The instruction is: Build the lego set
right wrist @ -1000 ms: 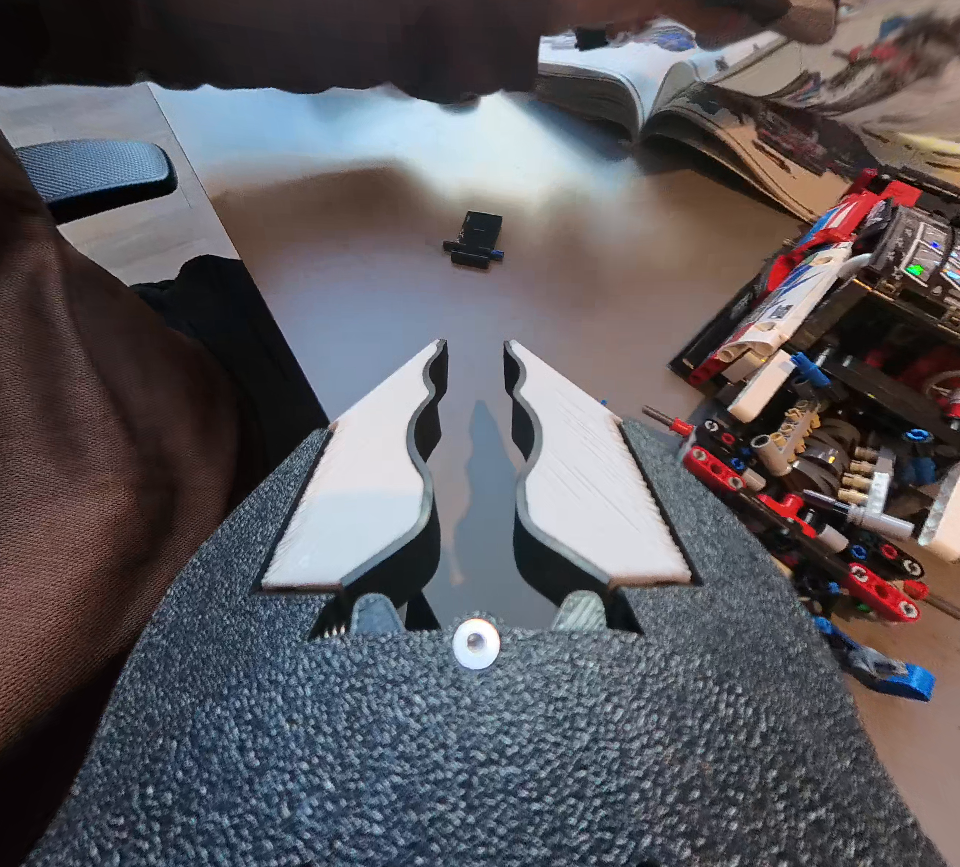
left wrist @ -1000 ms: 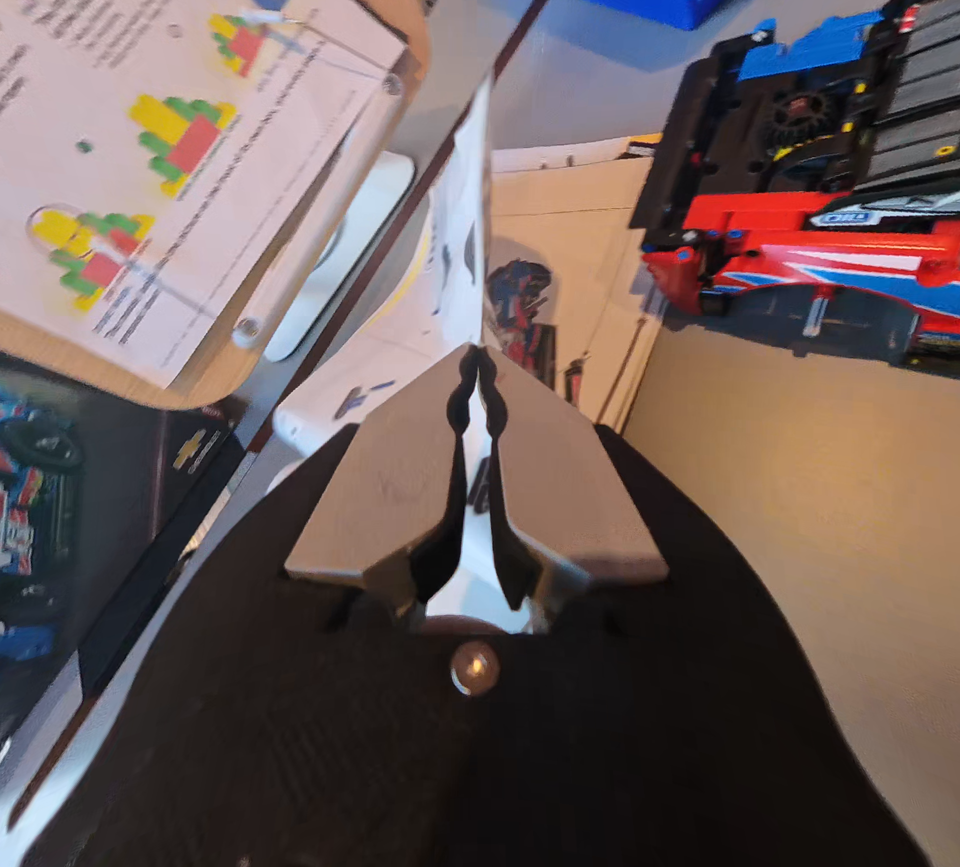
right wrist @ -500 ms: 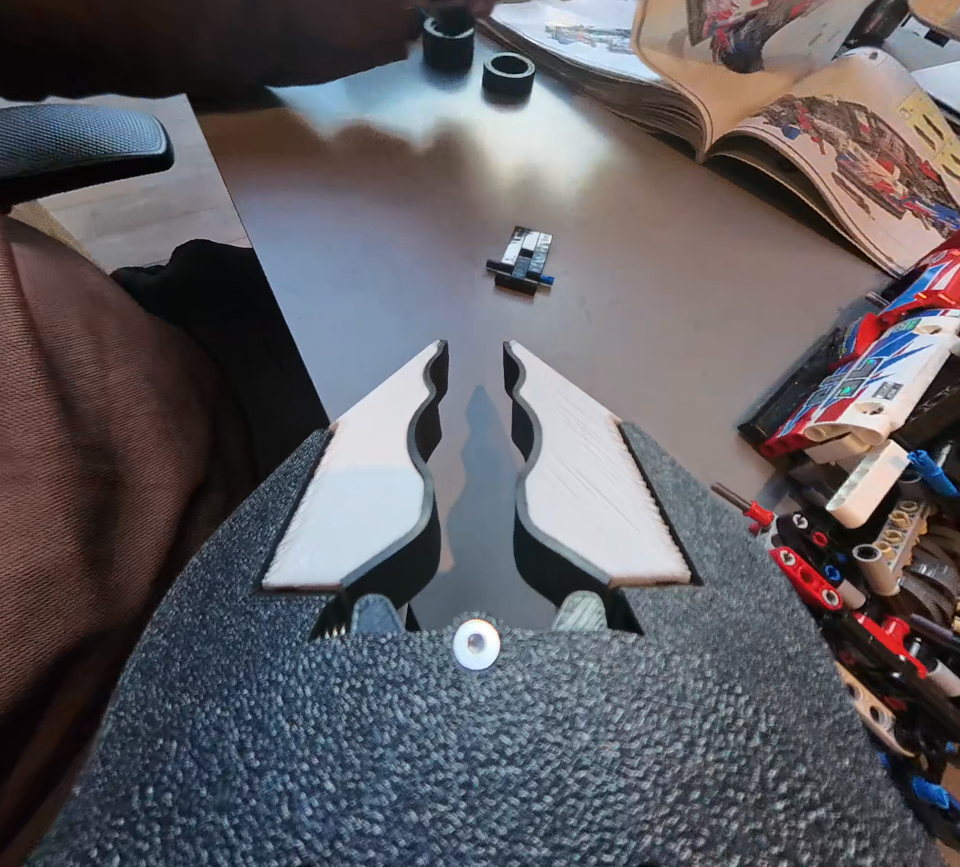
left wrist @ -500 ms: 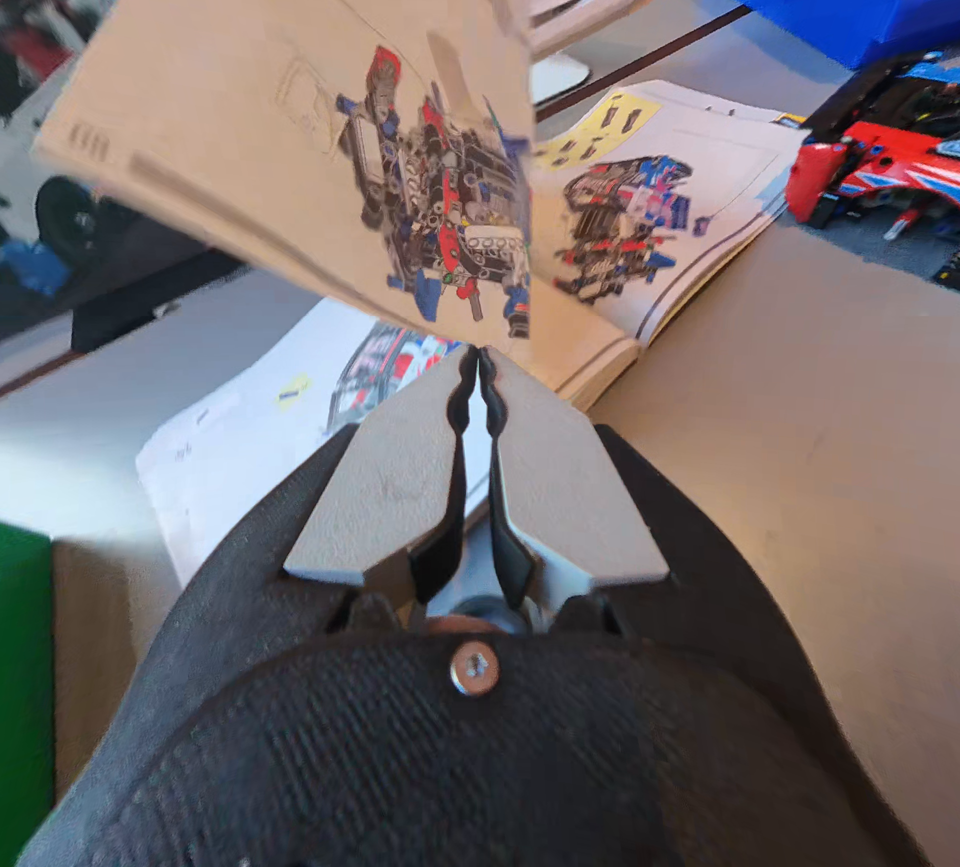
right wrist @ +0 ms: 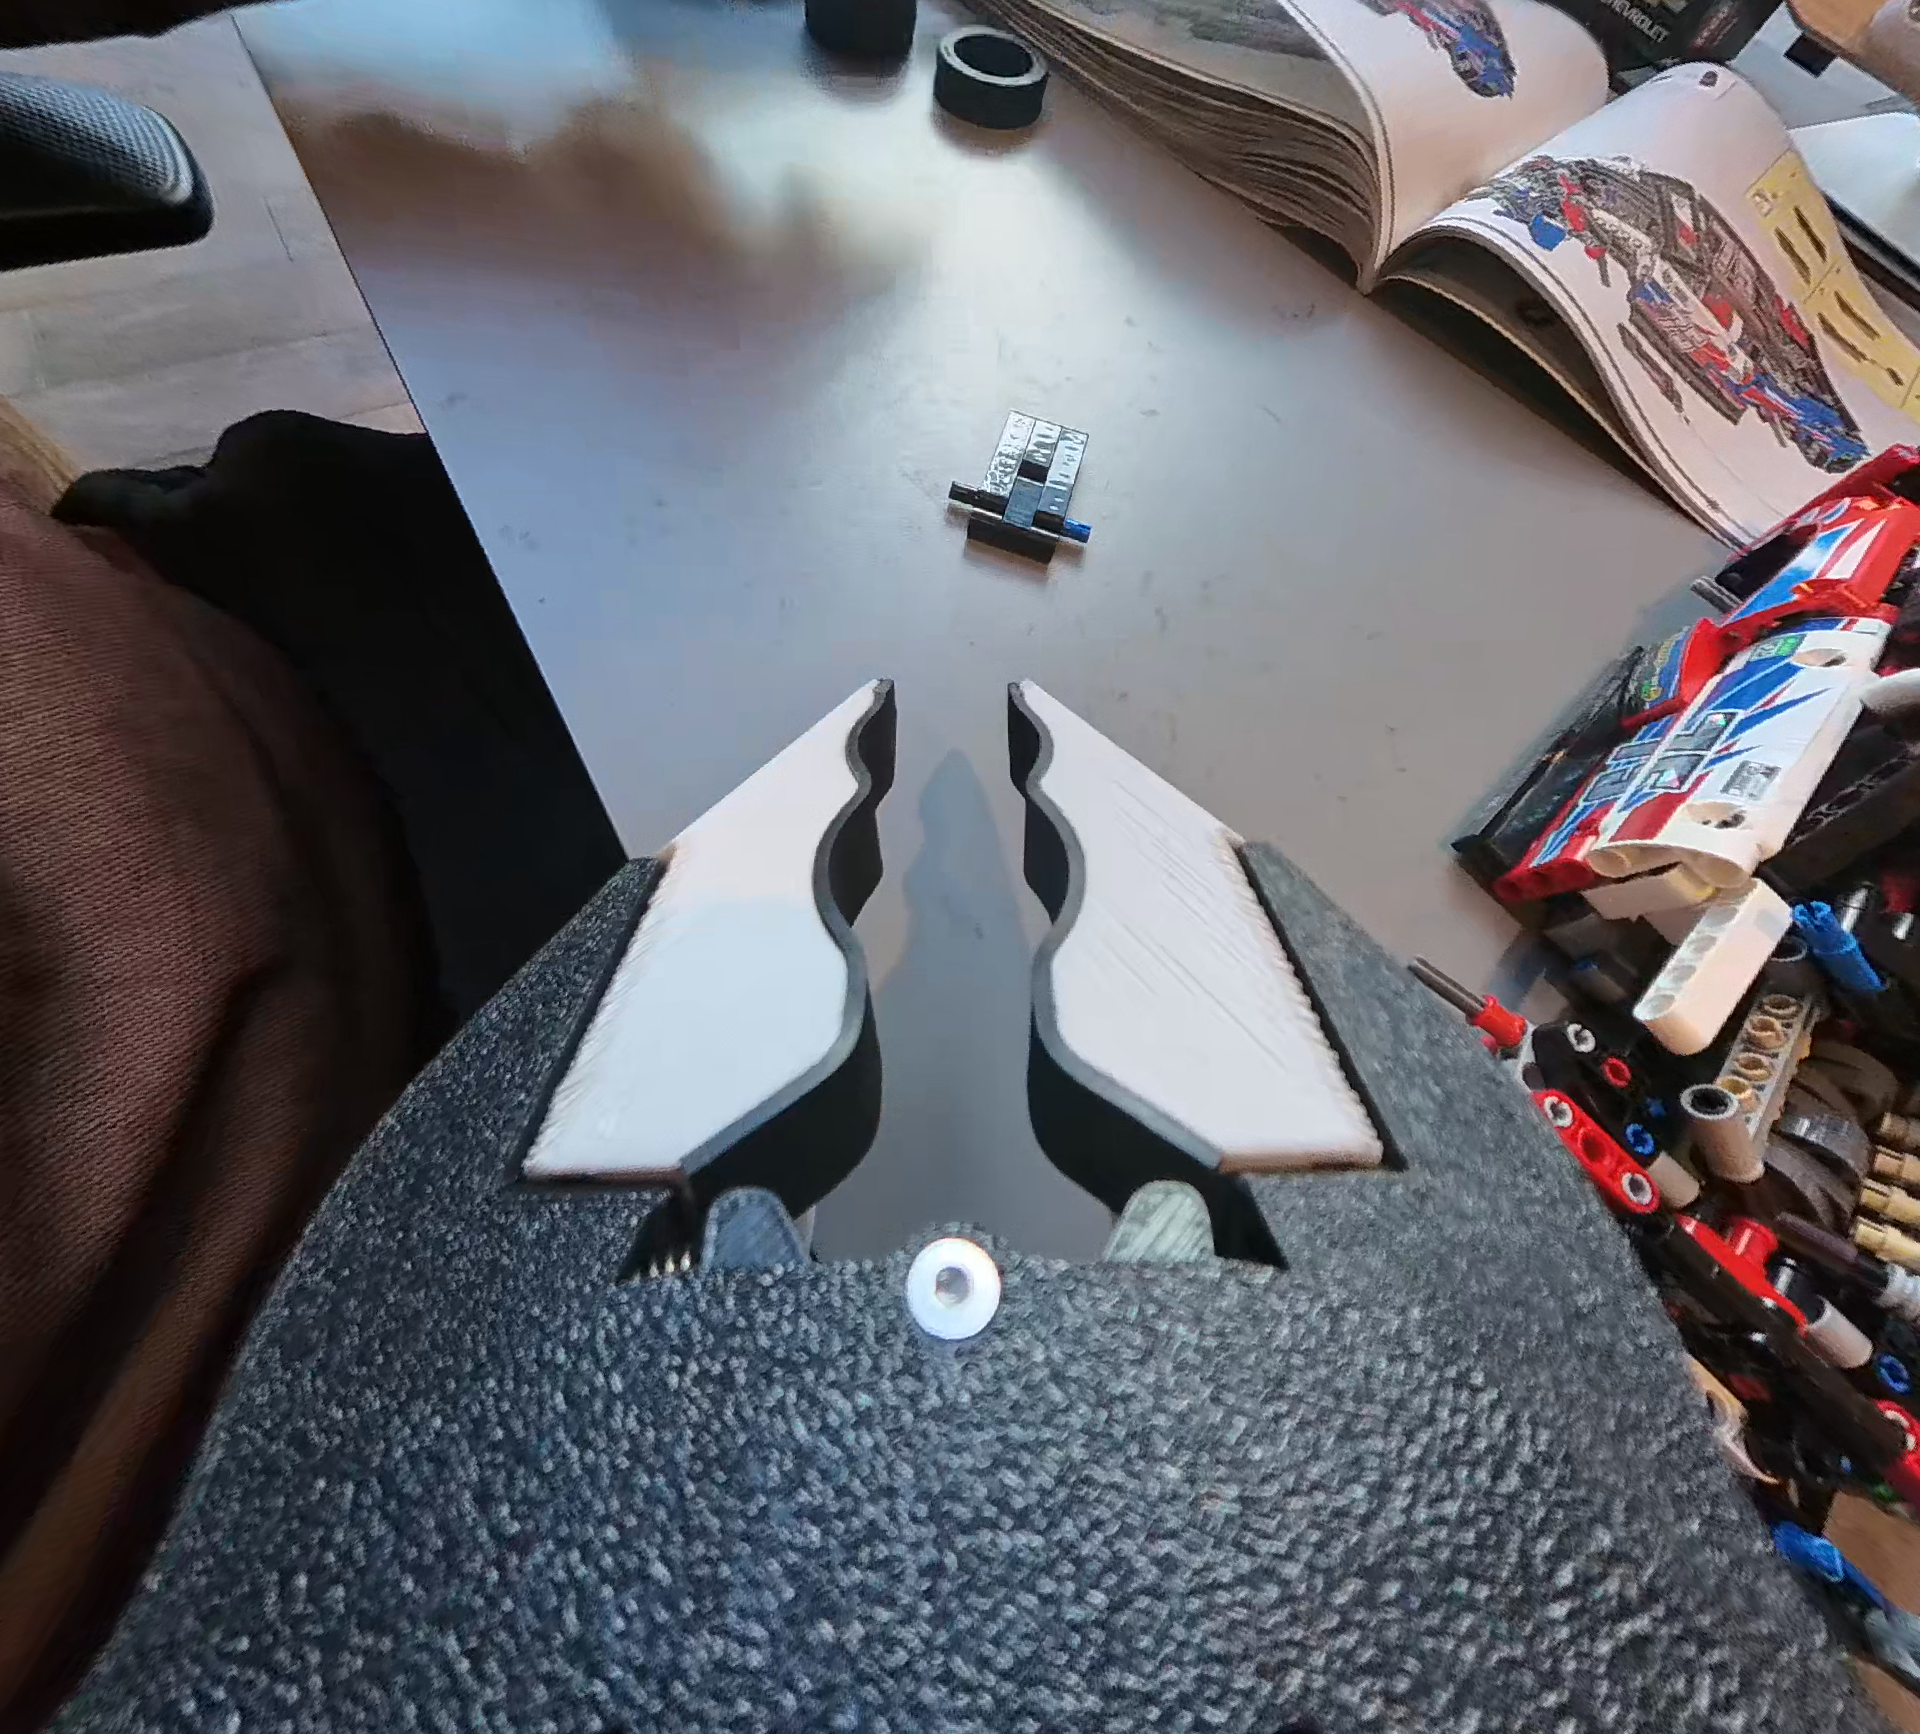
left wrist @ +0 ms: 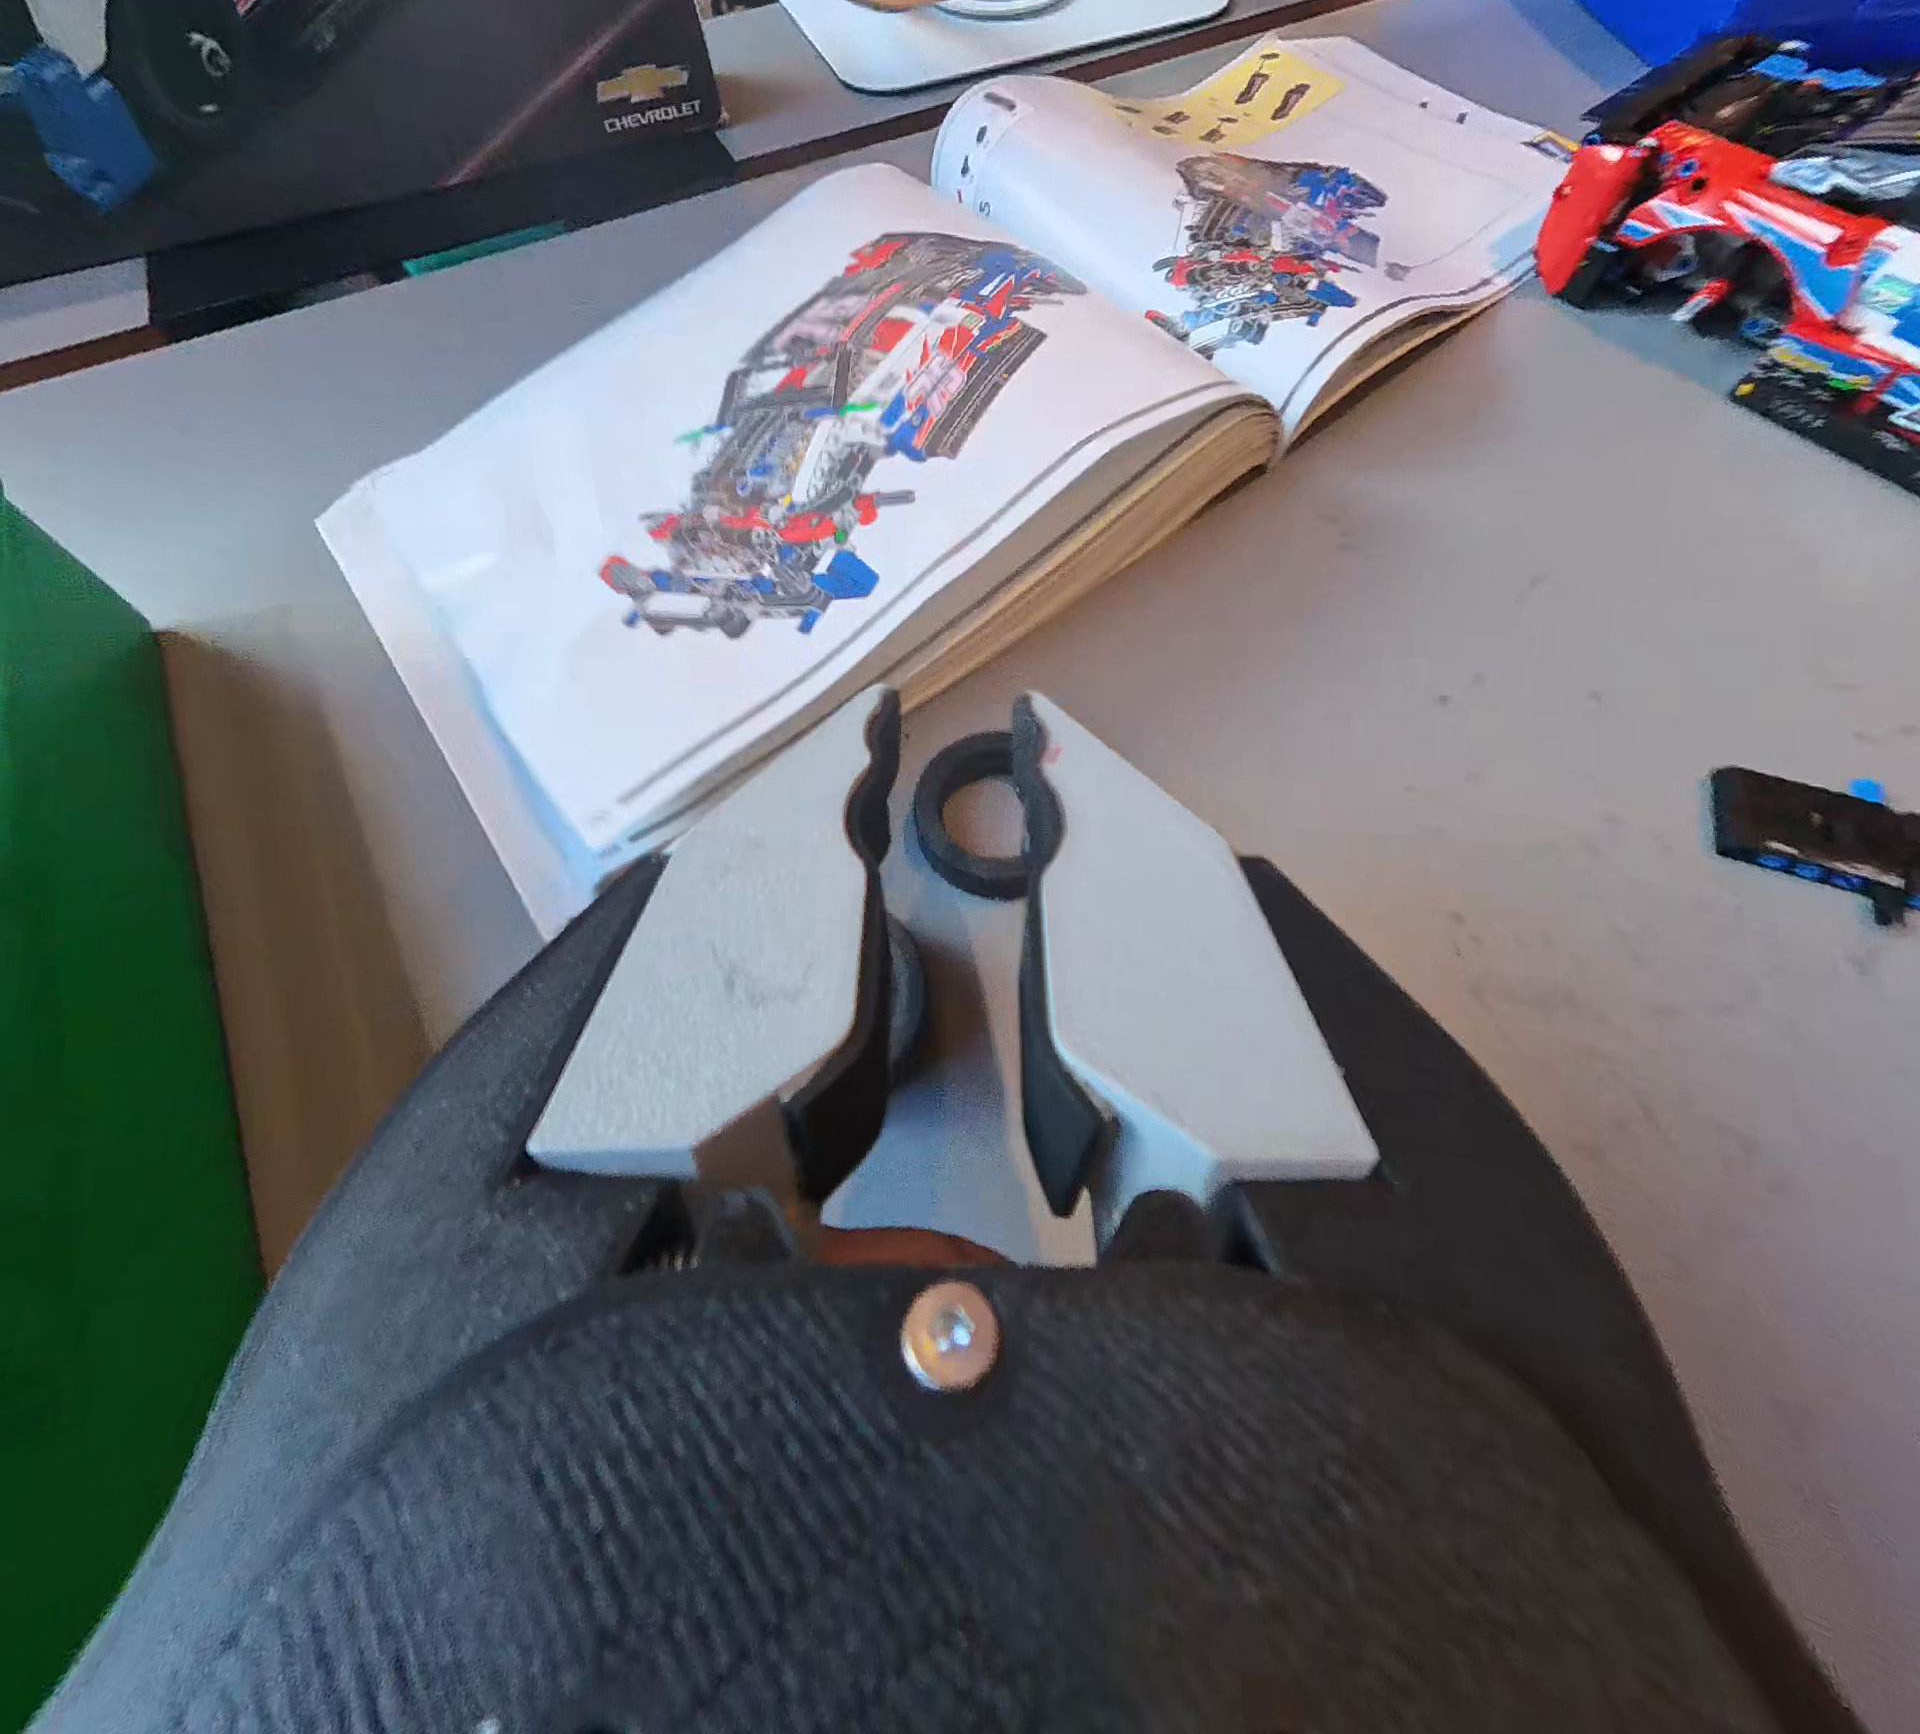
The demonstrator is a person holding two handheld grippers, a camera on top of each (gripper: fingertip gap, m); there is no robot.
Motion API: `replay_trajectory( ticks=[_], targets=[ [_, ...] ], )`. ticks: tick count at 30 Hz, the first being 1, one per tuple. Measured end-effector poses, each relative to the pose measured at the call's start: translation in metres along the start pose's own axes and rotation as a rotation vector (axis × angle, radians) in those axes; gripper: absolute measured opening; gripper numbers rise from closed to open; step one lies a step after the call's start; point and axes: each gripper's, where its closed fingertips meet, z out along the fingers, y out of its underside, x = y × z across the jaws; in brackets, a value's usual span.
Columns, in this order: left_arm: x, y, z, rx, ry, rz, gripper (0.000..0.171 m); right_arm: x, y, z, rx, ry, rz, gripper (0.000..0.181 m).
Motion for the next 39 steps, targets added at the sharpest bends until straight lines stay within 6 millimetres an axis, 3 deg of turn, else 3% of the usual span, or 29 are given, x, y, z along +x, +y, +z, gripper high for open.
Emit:
replay_trajectory(
  ticks=[6,9,11,15,19,24,29,33,35,39],
  targets=[
    [0.023,-0.012,-0.025,0.092,0.075,0.056,0.023,0.003,0.001,0.005,-0.016,0.015,0.015,0.022],
    [0.055,-0.024,-0.032,0.180,0.209,0.117,0.026,0.003,-0.001,0.008,-0.016,0.020,0.007,0.022],
    [0.087,-0.028,-0.039,0.260,0.366,0.201,0.027,0.003,0.000,0.010,-0.025,0.025,0.000,0.022],
    [0.161,0.005,-0.048,0.300,0.660,0.435,0.030,0.005,-0.005,0.012,0.002,0.037,0.011,0.022],
    [0.188,0.028,-0.045,0.245,0.763,0.575,0.038,0.011,-0.010,0.015,0.021,0.057,0.060,0.023],
    [0.178,0.016,-0.037,0.334,0.680,0.615,0.033,0.016,-0.014,0.024,0.005,0.097,0.114,0.023],
    [0.134,0.003,-0.021,0.330,0.431,0.536,0.028,0.016,-0.012,0.040,-0.058,0.095,0.161,0.025],
    [0.107,0.004,-0.009,0.245,0.342,0.433,0.029,0.019,-0.013,0.057,-0.100,0.072,0.183,0.038],
    [0.101,0.004,-0.006,0.224,0.336,0.393,0.032,0.022,-0.012,0.066,-0.134,0.074,0.196,0.055],
    [0.095,0.005,-0.003,0.195,0.330,0.347,0.032,0.024,-0.010,0.079,-0.182,0.075,0.208,0.058]
  ],
)
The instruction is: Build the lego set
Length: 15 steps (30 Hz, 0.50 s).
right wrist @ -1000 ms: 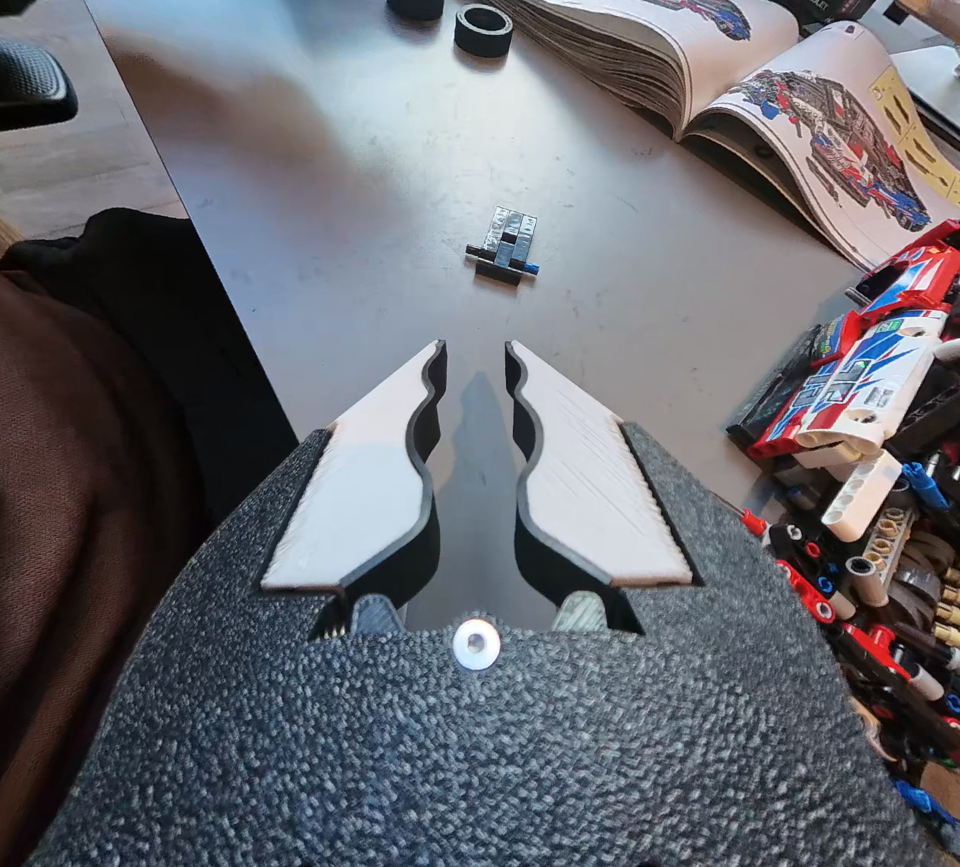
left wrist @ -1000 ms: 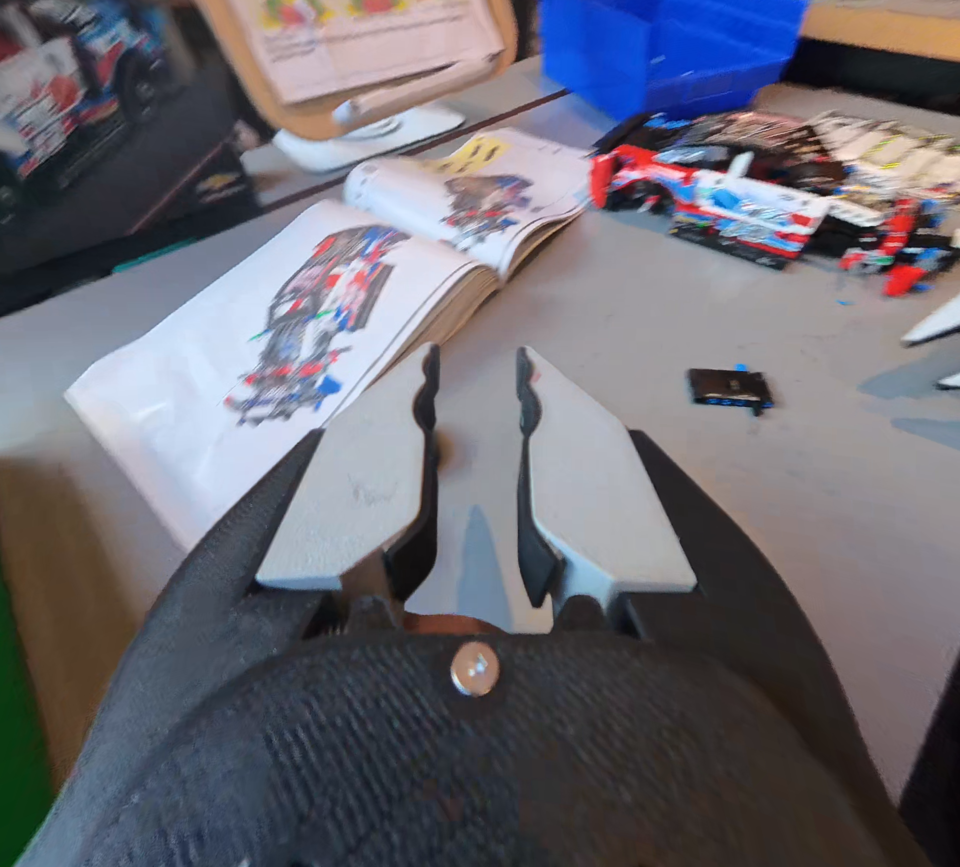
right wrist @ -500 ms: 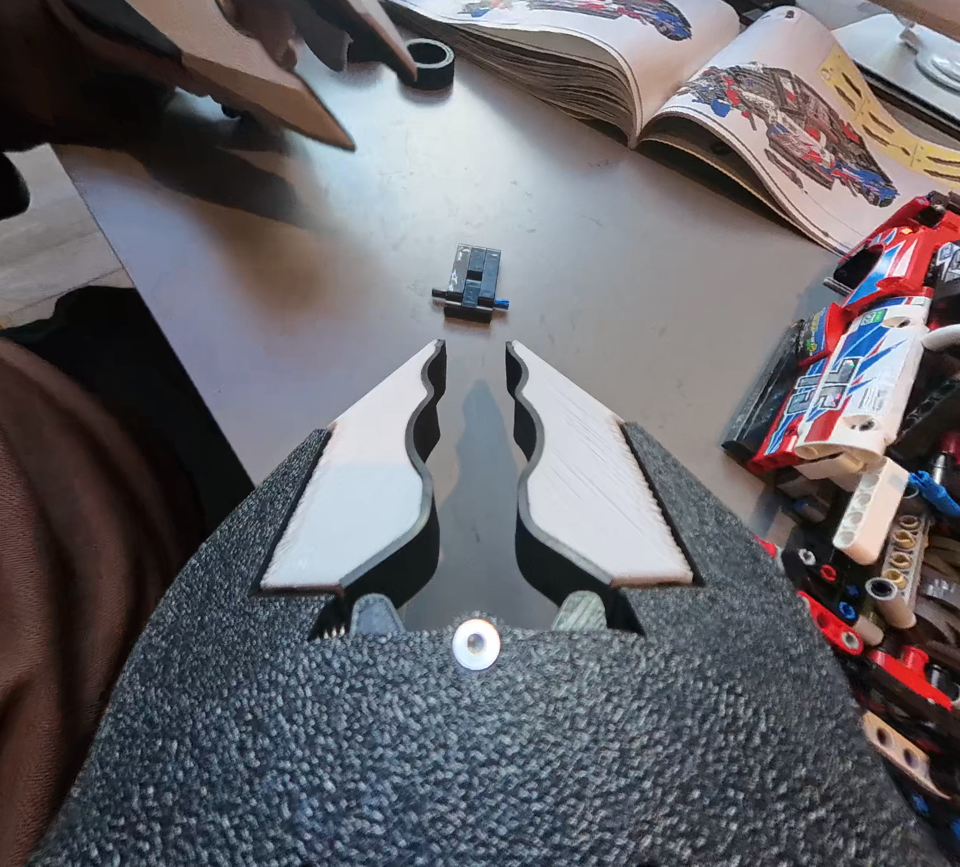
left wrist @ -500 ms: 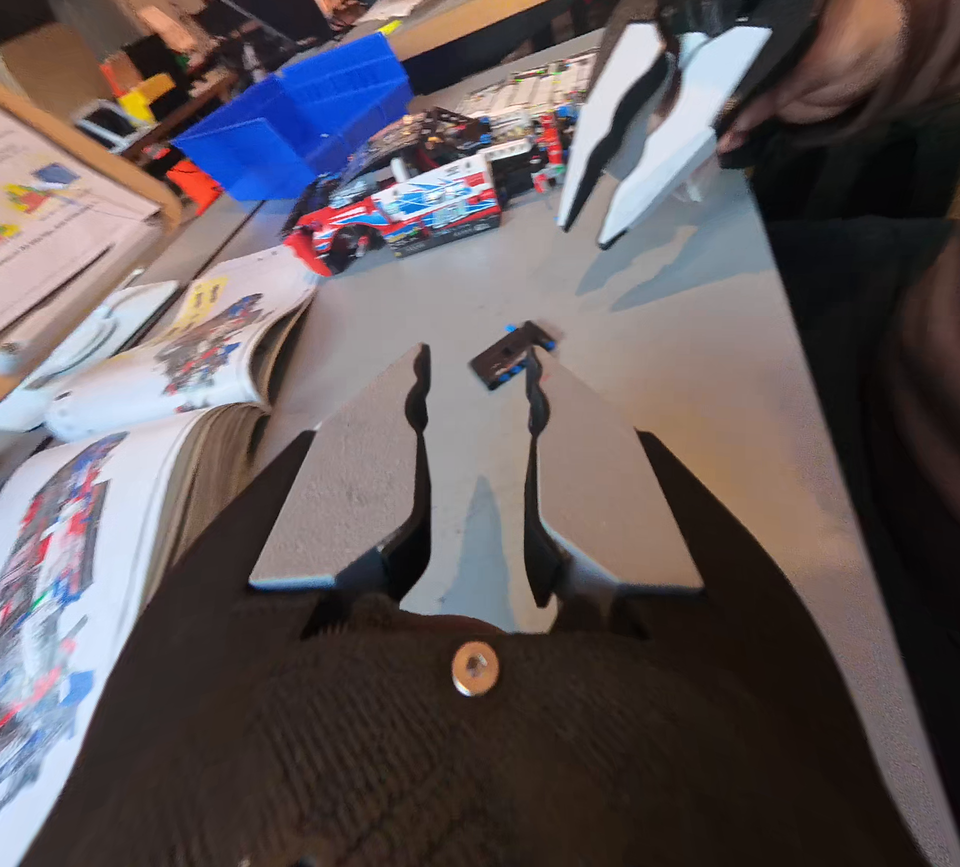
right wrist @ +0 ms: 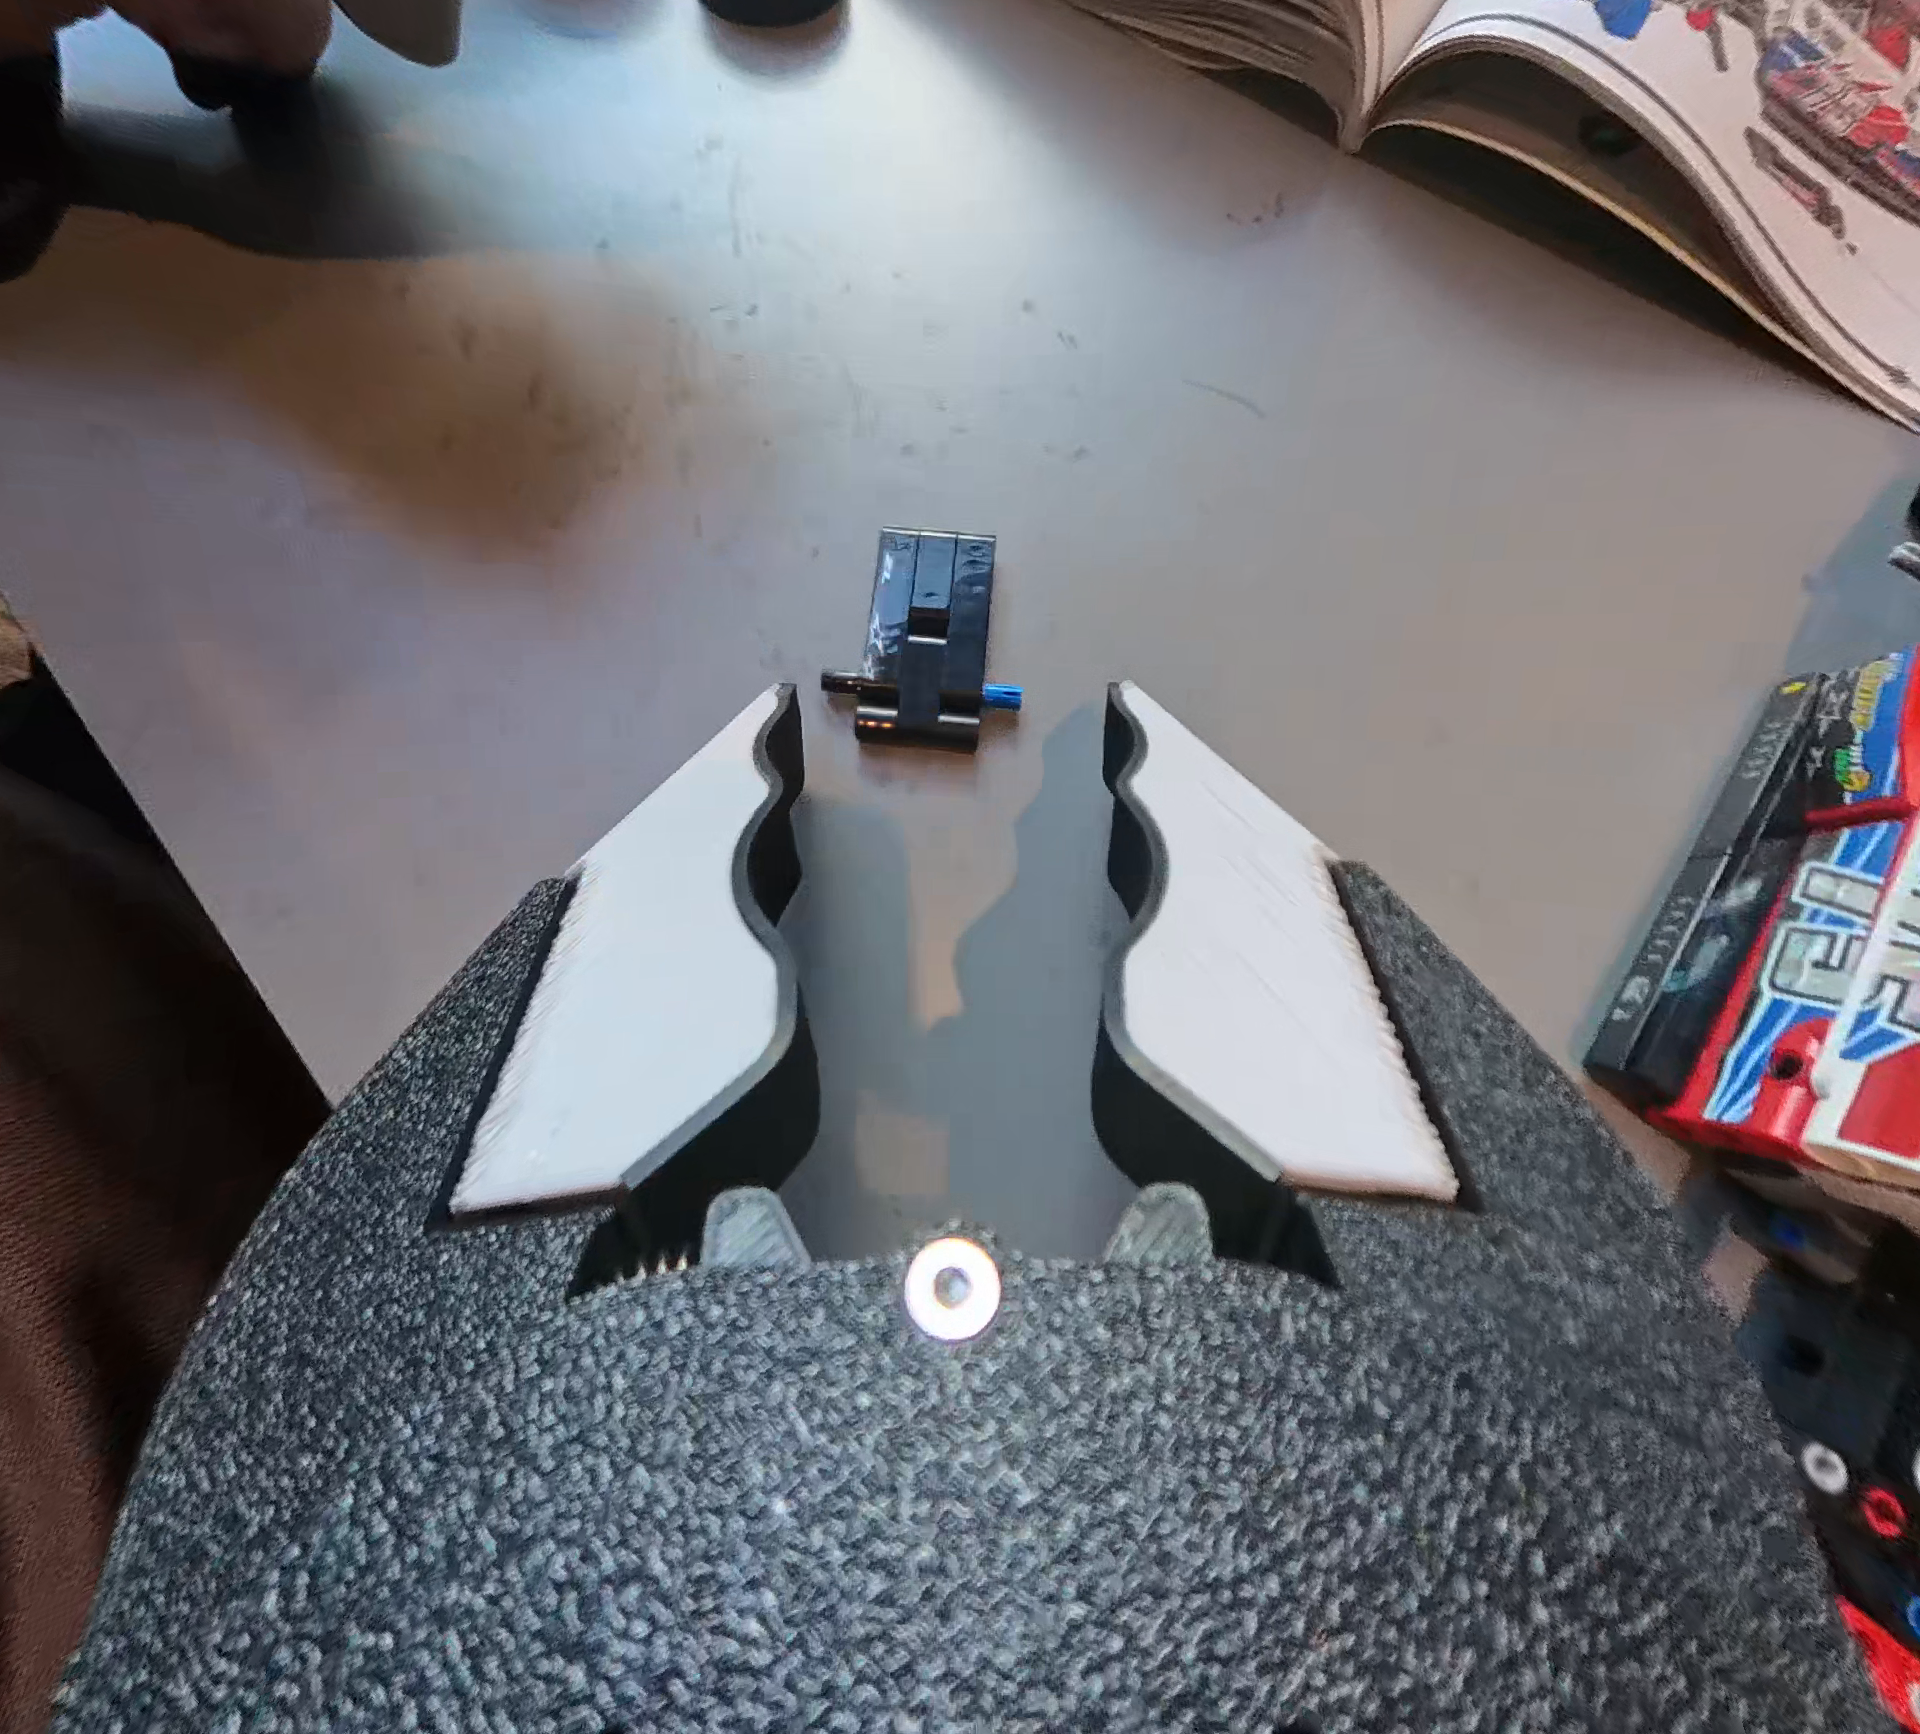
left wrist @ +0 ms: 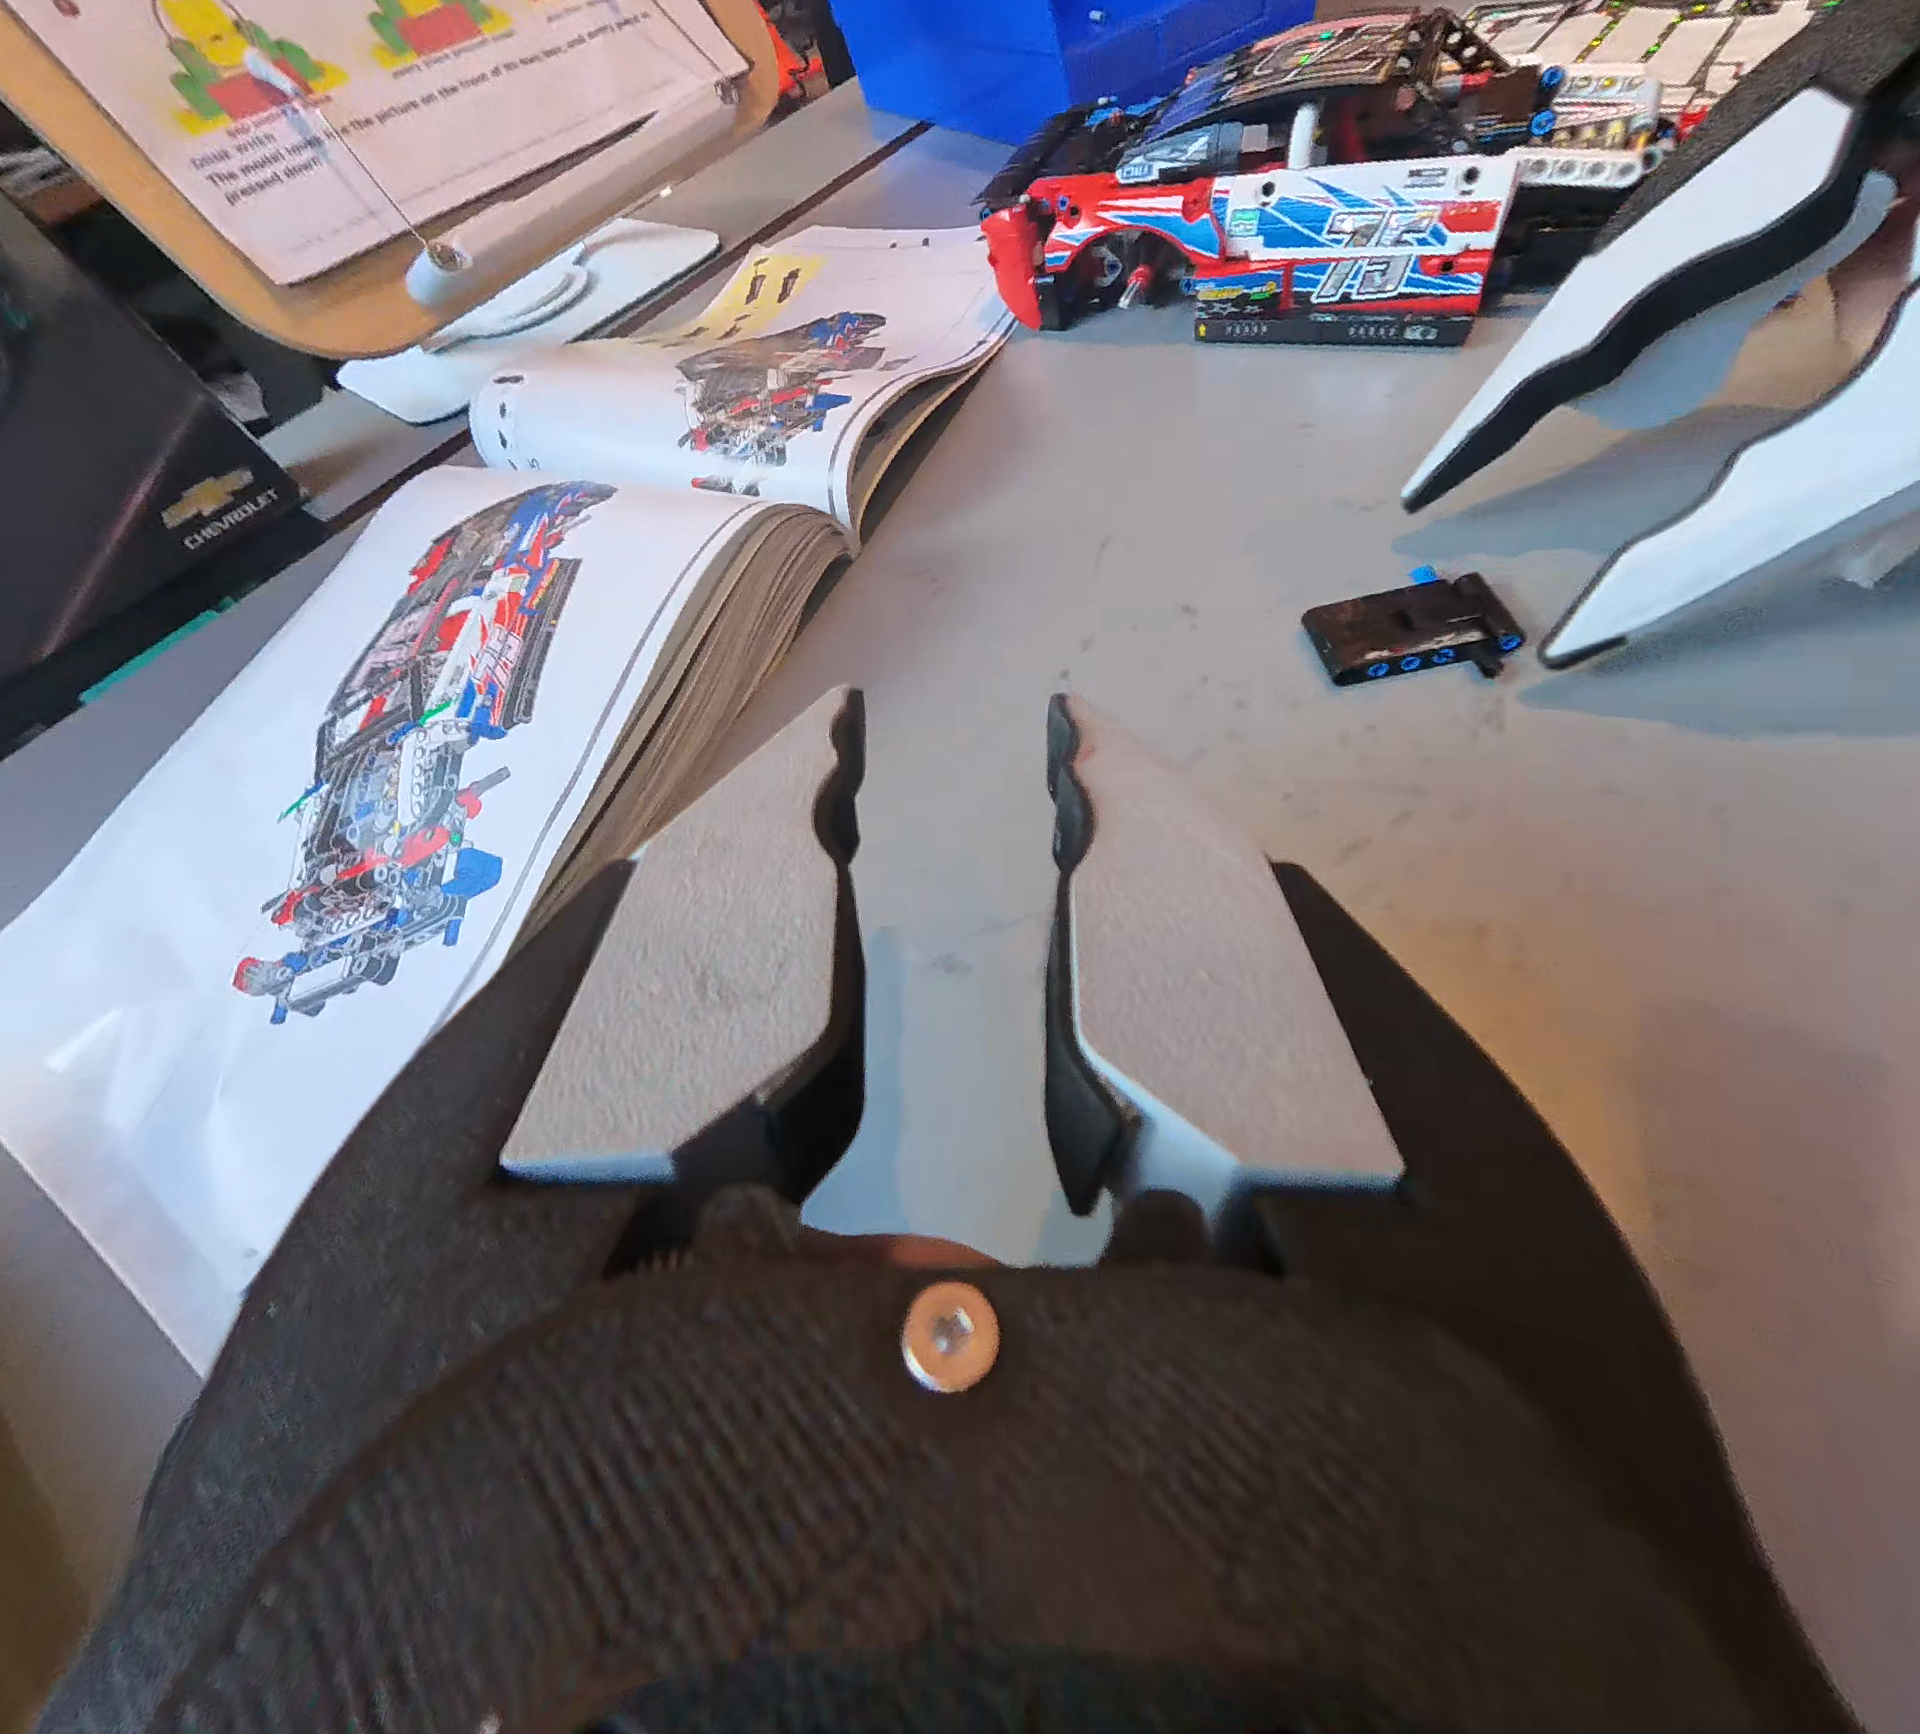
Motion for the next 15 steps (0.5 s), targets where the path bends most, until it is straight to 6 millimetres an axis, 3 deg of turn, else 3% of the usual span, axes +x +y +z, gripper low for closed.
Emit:
replay_trajectory(
  ticks=[4,7,11,13,15],
  targets=[
    [0.000,0.002,0.003,-0.023,0.018,-0.029,0.032,0.000,0.004,0.005,-0.045,-0.007,0.002,0.052],
    [-0.013,-0.014,0.009,0.008,-0.016,-0.112,0.018,-0.003,0.004,0.005,-0.039,-0.030,0.000,0.045],
    [-0.085,-0.030,0.022,-0.085,-0.176,-0.127,0.018,-0.006,0.005,0.007,-0.056,-0.058,-0.001,0.045],
    [-0.114,-0.022,0.034,-0.173,-0.158,-0.172,0.025,-0.006,0.005,0.008,-0.056,-0.062,-0.002,0.046],
    [-0.142,0.005,0.045,-0.305,-0.174,-0.206,0.023,-0.006,0.004,0.008,-0.056,-0.065,-0.004,0.046]
  ],
)
